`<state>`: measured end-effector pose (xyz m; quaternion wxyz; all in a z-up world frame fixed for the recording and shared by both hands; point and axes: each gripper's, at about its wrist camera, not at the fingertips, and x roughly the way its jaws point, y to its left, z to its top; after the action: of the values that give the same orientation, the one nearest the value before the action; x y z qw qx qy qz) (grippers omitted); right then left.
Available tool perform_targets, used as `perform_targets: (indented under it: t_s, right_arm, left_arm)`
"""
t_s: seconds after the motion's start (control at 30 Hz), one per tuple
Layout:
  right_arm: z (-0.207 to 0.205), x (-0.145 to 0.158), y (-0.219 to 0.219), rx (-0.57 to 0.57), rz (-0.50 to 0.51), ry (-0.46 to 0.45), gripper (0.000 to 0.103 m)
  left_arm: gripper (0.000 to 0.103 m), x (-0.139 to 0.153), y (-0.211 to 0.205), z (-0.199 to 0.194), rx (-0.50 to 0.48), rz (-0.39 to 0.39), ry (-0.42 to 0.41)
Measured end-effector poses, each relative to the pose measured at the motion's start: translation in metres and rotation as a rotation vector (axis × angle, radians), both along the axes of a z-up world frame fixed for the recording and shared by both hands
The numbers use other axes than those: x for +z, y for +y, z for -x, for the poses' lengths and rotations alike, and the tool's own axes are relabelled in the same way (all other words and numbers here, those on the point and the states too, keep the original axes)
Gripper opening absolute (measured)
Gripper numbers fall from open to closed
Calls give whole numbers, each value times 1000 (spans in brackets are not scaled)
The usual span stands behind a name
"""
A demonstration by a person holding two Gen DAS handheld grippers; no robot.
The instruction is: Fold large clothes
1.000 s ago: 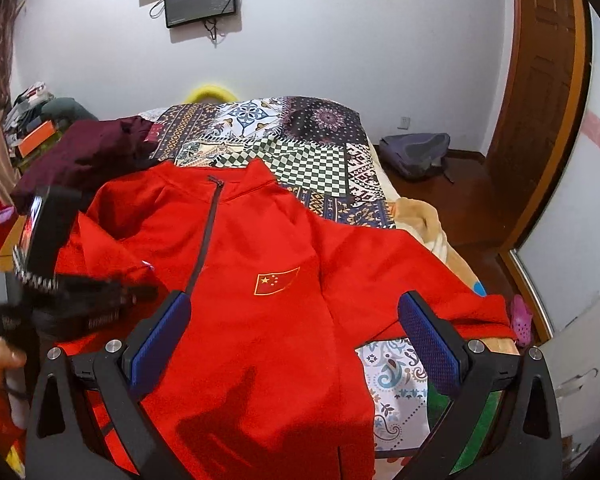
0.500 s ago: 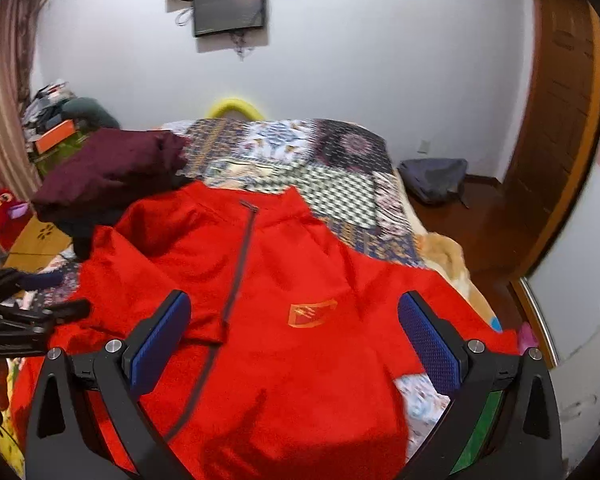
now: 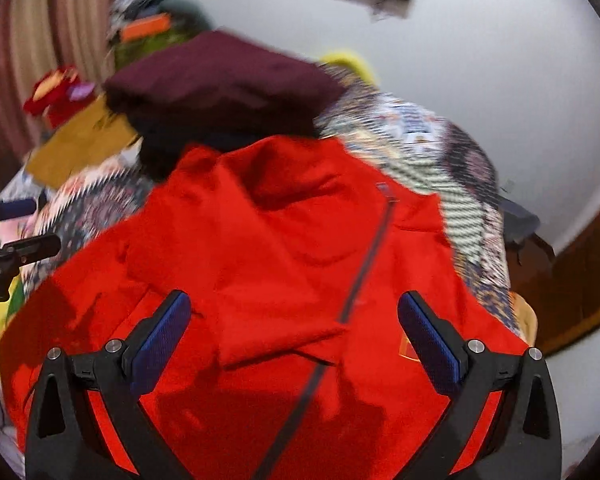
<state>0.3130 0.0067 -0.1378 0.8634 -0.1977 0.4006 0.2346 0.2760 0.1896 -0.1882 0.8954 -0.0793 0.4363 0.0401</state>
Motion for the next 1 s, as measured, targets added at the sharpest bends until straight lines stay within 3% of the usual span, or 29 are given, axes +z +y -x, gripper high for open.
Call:
perform_targets:
  t_s: [0.2, 0.53, 0.6, 0.73, 0.83, 0.9, 1.0]
  right_arm:
    - [1, -27, 62, 165, 79, 126, 103]
    - [3, -89, 131, 309, 263, 162, 97]
    - [-1, -95, 136, 319, 278, 154, 86]
    - [-6, -102, 136, 314, 265, 146, 79]
    - [-7, -100, 130, 313, 250, 129, 56]
    - [-6, -93, 126, 308, 259, 86, 27]
    - [-6, -80, 115, 309, 216, 76, 18]
  left_arm:
    - [89, -19, 11, 15, 25, -39, 31]
    - [89, -38, 42, 33, 77, -15, 52]
    - [89, -44, 47, 35, 93, -7, 64]
    - [89, -53, 54, 34, 114, 13, 85]
    - [89, -54, 53, 32, 113, 17, 87]
    - [89, -54, 52, 29, 110, 10, 89]
    - [89, -53, 48, 24, 99, 5, 90]
